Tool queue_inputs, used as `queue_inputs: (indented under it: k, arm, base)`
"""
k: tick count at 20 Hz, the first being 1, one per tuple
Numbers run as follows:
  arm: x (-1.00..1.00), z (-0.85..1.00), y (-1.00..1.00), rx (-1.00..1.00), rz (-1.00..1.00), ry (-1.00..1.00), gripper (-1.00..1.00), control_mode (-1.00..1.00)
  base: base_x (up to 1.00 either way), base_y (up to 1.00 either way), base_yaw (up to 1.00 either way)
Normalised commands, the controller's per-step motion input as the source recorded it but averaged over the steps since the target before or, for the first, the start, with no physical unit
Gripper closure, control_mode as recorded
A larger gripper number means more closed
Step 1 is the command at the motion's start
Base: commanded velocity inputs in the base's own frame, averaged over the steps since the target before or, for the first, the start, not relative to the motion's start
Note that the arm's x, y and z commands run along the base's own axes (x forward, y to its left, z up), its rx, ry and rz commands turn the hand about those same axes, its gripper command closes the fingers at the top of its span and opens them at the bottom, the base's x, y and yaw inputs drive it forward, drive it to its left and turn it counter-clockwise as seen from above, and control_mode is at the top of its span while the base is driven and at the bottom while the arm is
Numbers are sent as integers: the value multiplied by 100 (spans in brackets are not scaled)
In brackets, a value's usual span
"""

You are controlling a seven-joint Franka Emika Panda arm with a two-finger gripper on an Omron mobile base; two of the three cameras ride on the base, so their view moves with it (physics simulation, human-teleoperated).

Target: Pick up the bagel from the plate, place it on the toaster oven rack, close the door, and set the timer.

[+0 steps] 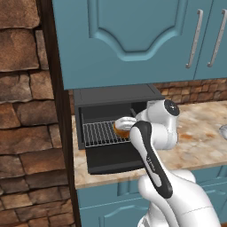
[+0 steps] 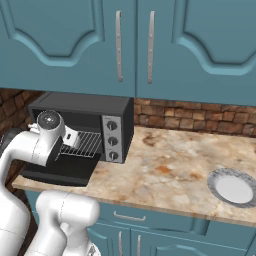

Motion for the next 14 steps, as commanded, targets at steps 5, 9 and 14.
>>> queue_inputs:
  k: [5, 9, 14]
  arm:
    - [17, -22, 0, -6, 0, 3, 100, -100]
    - [17, -26, 0, -5, 0, 1, 100, -100]
    - [25, -9, 6, -2, 0, 0, 100, -100]
  base:
    - [0, 0, 0]
    - [0, 0, 0]
    - [0, 0, 0]
